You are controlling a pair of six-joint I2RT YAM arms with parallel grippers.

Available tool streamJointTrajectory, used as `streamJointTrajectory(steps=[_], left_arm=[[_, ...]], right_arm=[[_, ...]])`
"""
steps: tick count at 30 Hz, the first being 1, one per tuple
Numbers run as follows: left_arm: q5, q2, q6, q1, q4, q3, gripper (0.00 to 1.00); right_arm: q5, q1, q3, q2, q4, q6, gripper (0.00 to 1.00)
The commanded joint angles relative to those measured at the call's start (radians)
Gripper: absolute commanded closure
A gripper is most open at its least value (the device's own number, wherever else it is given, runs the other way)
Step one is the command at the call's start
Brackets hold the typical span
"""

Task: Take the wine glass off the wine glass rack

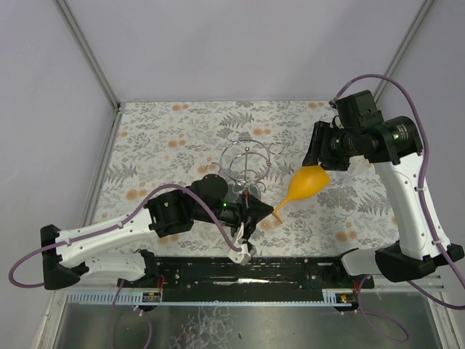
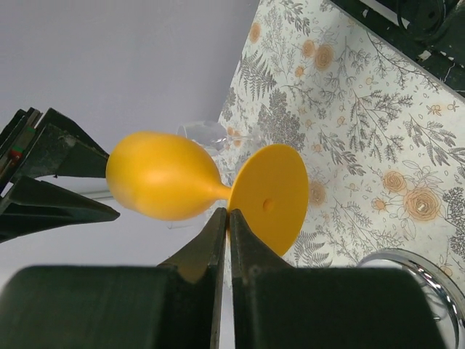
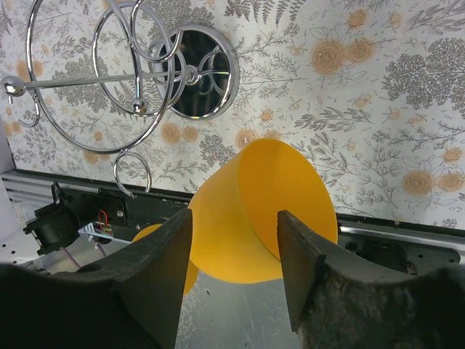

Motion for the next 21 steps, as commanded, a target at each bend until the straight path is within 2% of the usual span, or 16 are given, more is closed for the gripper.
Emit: streamJointTrajectory(steps=[1,4,7,11,21], left_arm=[[-0.022,-0.022,0.075,-0.008,0.105,-0.014,1.0],[-0.027,-0.026,0.096,-0.008,0.112,-0.024,1.0],[-0.036,-0.027,0.114,-0.009,0.119,-0.032,1.0],[-0.048,-0.033,0.143,-0.009,0.135,-0.048,1.0],[-0.105,-0.038,0.153,-0.009,0.224,-0.085,1.0]], right_arm=[[-0.098,0.002,-0.014,-0.038,-0.017,-0.013,0.46],[-0.105,0.003,-0.024,-0.045,-0.036,-0.019,0.53],[-0.122,0.003,-0.038,-0.053,-0.038,-0.021,0.71],[-0.139,0.003,-0.044,-0.055,-0.038,-0.024,0.99],[-0.105,0.002,0.033,-0.042,-0.043,-0.005,1.0]])
